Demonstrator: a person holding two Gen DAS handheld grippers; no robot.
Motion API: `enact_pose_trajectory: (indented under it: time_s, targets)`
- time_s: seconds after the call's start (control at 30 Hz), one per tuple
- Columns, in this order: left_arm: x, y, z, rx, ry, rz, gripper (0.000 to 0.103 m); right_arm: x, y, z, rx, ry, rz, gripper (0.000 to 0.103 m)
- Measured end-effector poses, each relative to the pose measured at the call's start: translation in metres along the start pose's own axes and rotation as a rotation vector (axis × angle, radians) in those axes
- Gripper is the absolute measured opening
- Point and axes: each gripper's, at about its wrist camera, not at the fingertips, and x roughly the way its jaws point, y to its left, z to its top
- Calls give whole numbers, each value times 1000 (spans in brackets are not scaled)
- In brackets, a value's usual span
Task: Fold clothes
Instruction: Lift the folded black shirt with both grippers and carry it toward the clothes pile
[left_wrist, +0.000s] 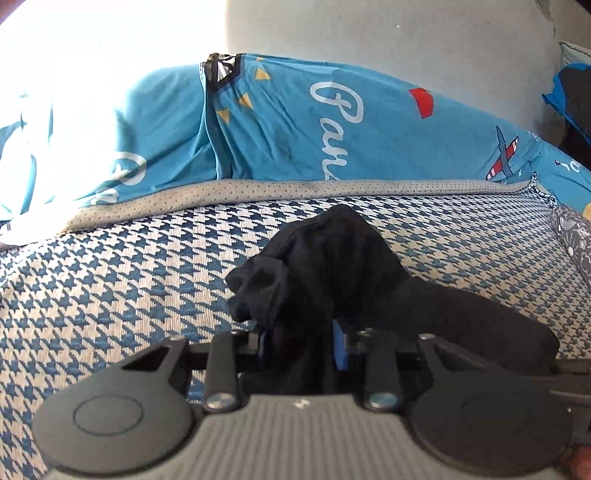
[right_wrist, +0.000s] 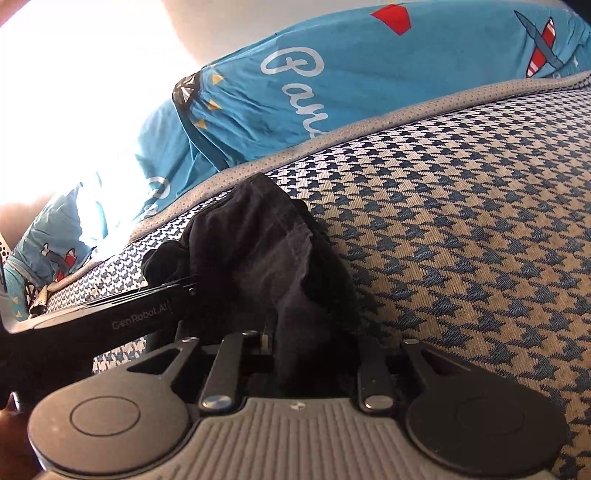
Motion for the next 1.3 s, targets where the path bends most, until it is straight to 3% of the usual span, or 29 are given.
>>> enact_pose_trajectory:
  time_s: [0.37,0.7,0.87,1.3]
  targets:
    - [-63,13,-12,-64,-80,171,29,-17,37,-7,-191,-67,86,20]
    - [-120,9,-55,-114,-87,322,29,-35,72,-44,-343,-53,145,20]
    - [-145,6,-66,-153,-94,355,29,-55,81,-65,-393,-71,161,20]
    - [-195,-7,-80,-133,-127,456,29,-88,95,-89,-467,-148,218,20]
